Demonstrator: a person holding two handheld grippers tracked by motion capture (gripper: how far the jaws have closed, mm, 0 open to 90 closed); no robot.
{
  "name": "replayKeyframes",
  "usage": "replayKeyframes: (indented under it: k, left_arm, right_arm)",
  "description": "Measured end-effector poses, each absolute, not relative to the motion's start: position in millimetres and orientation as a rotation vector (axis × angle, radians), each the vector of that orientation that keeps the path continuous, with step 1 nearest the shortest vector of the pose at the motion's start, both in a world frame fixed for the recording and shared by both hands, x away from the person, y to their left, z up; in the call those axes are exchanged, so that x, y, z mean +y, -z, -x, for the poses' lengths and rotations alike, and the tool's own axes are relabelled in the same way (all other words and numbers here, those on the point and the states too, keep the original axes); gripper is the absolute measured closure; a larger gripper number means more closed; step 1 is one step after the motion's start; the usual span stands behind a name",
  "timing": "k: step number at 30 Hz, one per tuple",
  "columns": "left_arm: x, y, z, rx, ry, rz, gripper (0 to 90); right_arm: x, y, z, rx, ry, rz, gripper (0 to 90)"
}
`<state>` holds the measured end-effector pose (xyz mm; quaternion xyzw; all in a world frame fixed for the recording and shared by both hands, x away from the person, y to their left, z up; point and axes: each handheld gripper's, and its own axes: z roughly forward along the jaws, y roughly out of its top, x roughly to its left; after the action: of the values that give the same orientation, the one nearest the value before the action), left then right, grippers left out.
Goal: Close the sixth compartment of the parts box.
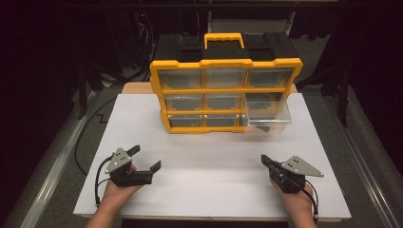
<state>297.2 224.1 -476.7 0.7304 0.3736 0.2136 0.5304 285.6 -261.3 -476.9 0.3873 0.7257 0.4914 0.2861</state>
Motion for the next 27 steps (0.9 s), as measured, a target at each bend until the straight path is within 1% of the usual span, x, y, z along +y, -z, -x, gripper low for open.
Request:
replayKeyframes:
  k: [10,27]
  left_arm:
    - [225,476,-297,0.882,-0.513,-1.740,0.3]
    - [224,477,-296,0.860,-0.511,-1.751,0.3]
  right_arm:
    - [-245,473,-290,1.933,-1.305,-1.011,90.0]
    - [-237,444,-301,1.842,-1.357,-0.981,90.0]
